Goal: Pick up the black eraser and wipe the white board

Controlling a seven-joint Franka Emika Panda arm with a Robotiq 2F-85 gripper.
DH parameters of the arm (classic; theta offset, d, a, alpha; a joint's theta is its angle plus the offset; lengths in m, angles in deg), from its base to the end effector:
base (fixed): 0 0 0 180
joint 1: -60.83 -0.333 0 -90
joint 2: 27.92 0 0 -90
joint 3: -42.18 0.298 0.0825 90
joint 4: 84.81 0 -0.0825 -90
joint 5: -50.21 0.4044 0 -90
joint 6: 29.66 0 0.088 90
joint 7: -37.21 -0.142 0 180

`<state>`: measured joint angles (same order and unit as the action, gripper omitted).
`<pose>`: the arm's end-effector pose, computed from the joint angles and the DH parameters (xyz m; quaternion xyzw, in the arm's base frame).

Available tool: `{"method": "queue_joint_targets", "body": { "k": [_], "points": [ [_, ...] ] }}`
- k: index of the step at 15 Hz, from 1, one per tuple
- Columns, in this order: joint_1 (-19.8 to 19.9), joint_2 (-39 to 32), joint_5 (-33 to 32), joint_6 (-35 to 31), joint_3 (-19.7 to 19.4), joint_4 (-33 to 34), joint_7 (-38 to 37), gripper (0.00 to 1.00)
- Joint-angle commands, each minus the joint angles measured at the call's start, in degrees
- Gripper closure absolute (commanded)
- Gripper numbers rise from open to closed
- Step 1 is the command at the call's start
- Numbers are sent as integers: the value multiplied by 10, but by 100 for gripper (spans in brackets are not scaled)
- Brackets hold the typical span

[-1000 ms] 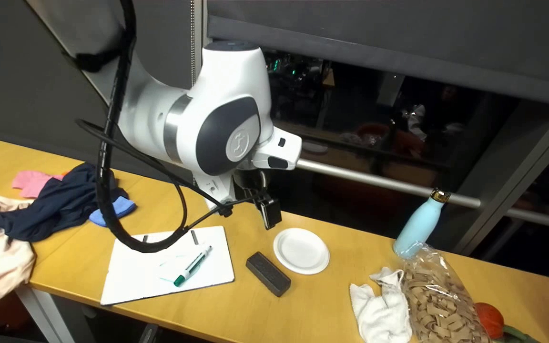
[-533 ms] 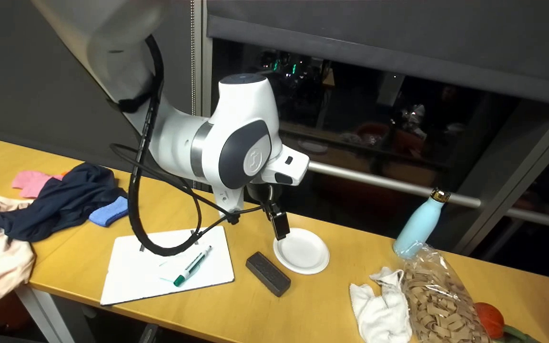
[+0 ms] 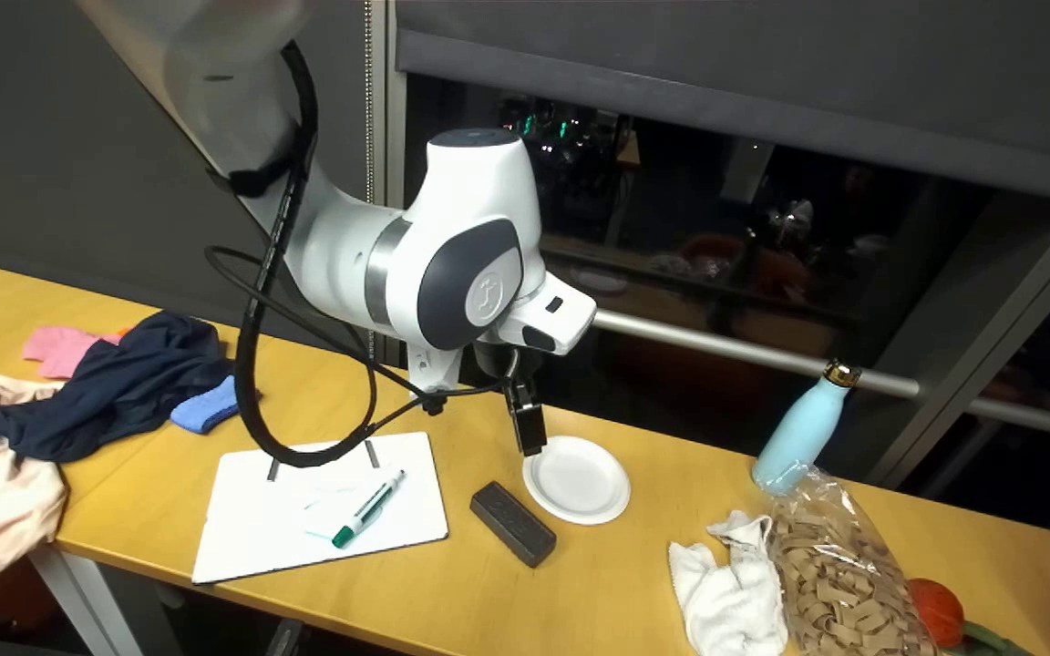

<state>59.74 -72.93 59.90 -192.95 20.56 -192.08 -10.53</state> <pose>0.6131 -0.2383 0.0776 0.8115 -0.5630 0.1454 0.0579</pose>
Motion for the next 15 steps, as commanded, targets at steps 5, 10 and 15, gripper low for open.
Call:
{"method": "queue_joint_targets", "body": {
  "k": [5,10,15],
  "points": [
    [35,-66,65,17,50,66,-76,0],
    [59,-147,71,36,59,155,-115,0],
    [71,-216,62,92,56,234,-156,0]
  ]
}}
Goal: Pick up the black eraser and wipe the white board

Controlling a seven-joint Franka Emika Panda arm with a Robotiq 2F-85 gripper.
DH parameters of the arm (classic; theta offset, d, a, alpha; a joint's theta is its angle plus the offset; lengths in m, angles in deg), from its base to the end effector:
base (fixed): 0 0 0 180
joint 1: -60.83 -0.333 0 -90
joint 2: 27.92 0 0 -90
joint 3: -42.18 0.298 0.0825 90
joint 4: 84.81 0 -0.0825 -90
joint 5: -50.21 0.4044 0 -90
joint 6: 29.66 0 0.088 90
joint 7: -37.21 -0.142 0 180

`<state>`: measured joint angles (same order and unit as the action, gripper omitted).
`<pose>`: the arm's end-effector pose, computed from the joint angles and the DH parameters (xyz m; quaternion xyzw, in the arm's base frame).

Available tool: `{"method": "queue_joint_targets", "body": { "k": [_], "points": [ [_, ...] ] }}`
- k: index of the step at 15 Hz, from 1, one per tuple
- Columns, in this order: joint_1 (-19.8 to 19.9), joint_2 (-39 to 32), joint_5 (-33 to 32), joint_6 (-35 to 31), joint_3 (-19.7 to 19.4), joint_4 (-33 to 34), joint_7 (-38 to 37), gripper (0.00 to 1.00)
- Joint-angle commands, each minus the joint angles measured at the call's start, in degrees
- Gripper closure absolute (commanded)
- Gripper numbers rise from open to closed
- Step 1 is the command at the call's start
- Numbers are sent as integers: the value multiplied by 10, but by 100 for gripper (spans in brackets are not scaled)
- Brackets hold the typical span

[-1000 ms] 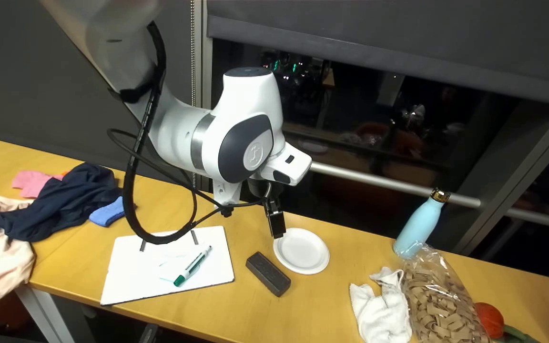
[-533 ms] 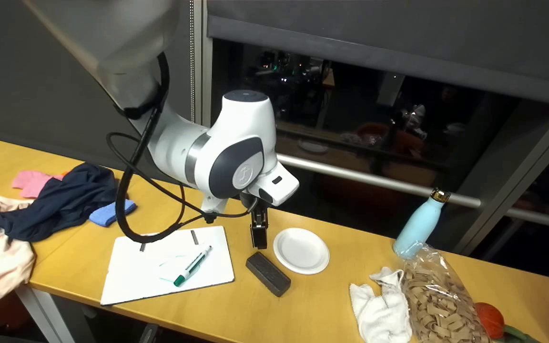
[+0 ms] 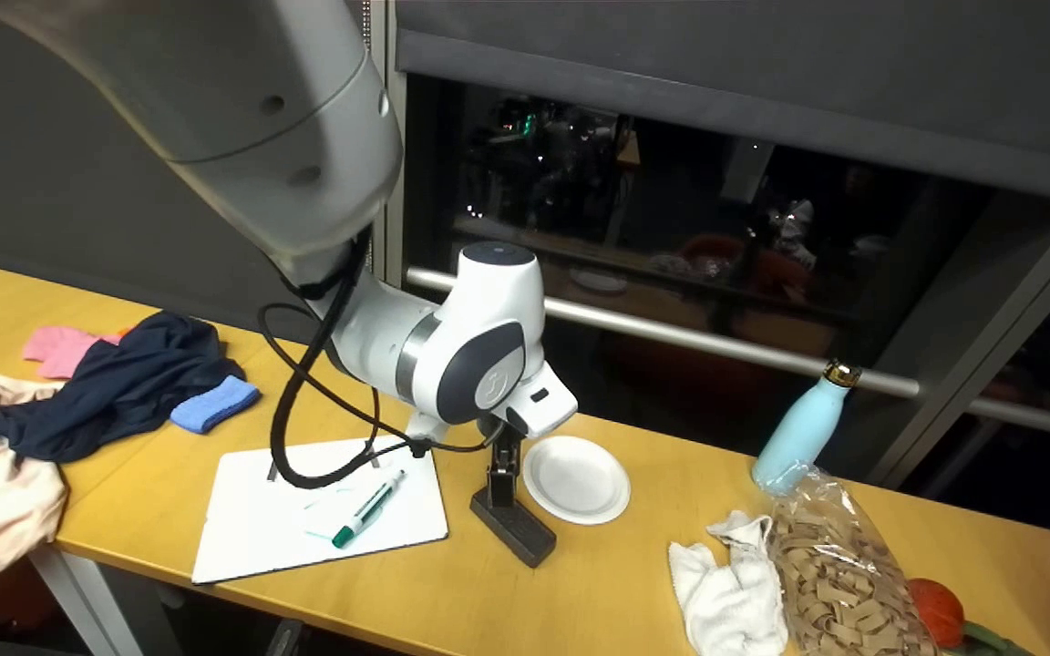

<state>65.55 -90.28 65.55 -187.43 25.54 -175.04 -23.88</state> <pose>0.6295 -0.2464 -0.0307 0.7236 -0.6833 0.0912 0.0356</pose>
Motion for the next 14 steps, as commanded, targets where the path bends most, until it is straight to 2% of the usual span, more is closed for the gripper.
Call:
{"method": "queue_joint_targets", "body": {
  "k": [1,9,10,11,14],
  "points": [
    [15,-55,3,44,7,78,-28,0],
    [24,-132,-5,66,5,168,-63,0],
    [26,-138,-5,66,6,176,-63,23],
    [28,-142,-6,69,7,183,-62,26],
    [32,-151,-8,80,7,200,-63,49]
  ]
}}
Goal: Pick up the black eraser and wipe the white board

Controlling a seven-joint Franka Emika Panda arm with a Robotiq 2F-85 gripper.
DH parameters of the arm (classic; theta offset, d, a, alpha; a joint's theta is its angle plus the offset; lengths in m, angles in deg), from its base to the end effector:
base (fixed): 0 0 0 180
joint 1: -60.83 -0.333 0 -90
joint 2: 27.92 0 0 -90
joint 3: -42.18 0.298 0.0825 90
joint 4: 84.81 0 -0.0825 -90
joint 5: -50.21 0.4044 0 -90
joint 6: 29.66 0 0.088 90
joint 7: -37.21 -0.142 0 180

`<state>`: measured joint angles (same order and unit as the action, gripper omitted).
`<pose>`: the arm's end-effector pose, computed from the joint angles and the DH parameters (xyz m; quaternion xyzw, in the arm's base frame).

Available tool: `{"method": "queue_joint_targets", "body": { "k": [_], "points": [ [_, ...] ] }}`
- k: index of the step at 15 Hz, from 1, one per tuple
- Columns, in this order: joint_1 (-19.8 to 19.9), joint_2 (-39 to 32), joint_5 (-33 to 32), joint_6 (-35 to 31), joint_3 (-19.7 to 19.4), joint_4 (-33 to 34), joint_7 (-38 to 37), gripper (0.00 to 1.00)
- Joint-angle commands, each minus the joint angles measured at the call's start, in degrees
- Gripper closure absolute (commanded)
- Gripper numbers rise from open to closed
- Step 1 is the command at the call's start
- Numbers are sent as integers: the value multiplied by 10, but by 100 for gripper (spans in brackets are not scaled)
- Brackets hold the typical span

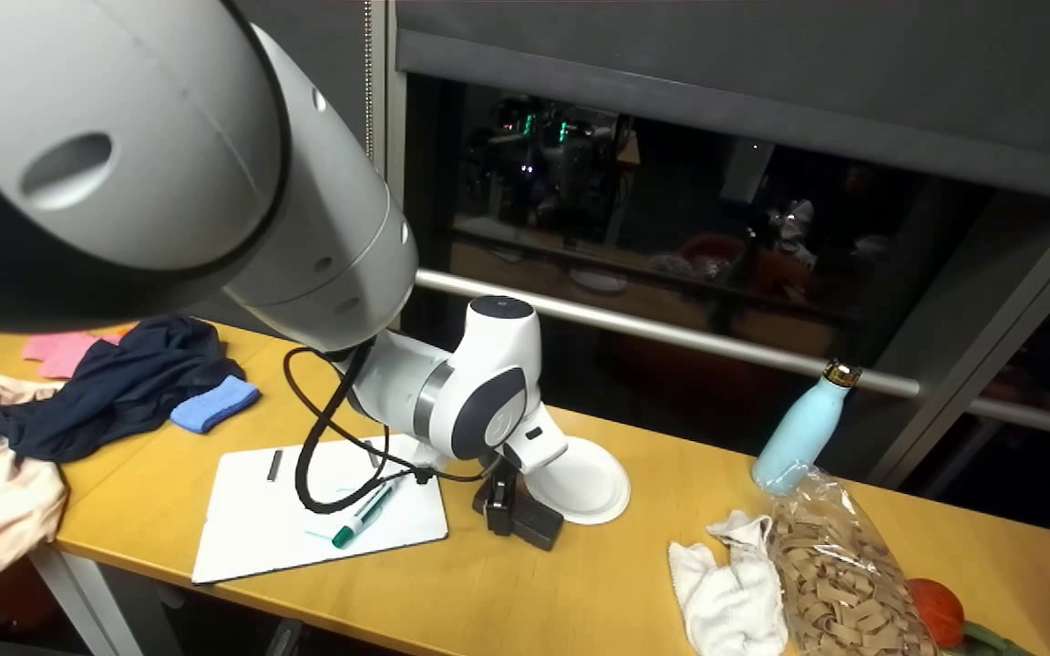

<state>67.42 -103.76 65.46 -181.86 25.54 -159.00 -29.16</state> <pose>0.6445 -0.2522 -0.0965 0.7047 -0.7044 0.0702 0.0476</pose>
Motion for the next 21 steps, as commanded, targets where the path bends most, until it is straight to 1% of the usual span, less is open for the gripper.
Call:
{"method": "queue_joint_targets", "body": {
  "k": [1,2,3,5,7,10,12,17,21],
  "points": [
    [13,-13,-8,29,8,38,-8,58],
    [13,-6,-10,38,9,32,-6,62],
    [11,3,-10,35,11,22,0,64],
    [-3,30,-1,20,10,-13,18,66],
    [-10,63,-1,4,18,-48,44,66],
    [-19,118,-1,-14,41,-105,102,66],
    [-18,151,-7,-39,69,-145,151,66],
    [-38,228,-2,-98,115,-265,264,66],
    [-64,249,1,-125,135,-323,330,66]
  ]
}}
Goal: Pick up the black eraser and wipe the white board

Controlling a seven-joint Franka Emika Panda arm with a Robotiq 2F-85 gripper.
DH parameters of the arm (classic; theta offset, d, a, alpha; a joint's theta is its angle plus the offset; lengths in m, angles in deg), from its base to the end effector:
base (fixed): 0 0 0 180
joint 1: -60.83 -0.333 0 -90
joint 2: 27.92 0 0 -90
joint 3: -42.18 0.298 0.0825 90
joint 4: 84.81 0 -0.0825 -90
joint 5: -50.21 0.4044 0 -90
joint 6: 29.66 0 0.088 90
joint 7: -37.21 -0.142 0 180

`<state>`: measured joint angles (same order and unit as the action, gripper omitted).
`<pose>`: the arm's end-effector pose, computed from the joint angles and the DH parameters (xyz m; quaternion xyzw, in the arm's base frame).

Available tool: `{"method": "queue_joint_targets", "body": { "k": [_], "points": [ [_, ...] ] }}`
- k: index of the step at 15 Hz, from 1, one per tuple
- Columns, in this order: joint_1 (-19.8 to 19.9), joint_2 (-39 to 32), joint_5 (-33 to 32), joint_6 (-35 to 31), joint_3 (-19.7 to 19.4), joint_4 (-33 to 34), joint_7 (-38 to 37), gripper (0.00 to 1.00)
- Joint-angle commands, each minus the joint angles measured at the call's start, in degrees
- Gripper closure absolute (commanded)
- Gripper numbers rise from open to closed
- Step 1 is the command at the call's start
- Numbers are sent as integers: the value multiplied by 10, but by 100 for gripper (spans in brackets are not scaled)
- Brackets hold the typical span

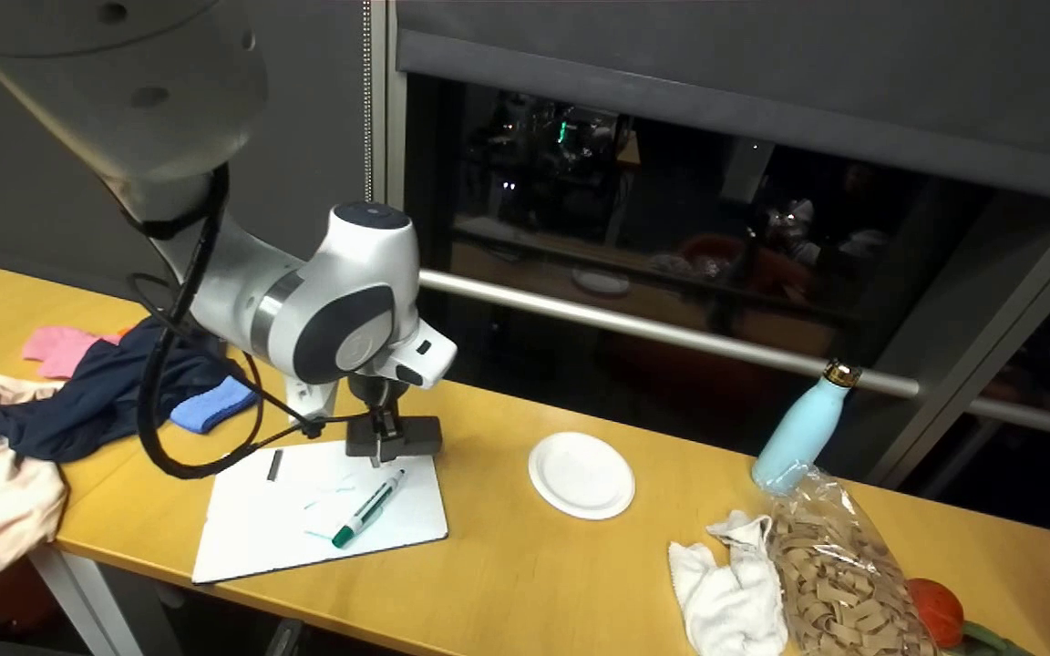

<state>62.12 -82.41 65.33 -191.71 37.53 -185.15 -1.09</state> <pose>0.6377 -0.0784 -0.0199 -0.8803 0.4694 -0.0596 0.0349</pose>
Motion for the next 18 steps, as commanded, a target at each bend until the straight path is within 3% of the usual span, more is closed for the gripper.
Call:
{"method": "queue_joint_targets", "body": {
  "k": [1,5,13,18],
  "points": [
    [-18,36,3,-31,18,-68,60,66],
    [-34,10,-1,-69,26,-57,123,66],
    [-10,-19,-57,-35,58,-35,294,66],
    [-16,-43,-80,-29,45,-16,314,66]
  ]
}}
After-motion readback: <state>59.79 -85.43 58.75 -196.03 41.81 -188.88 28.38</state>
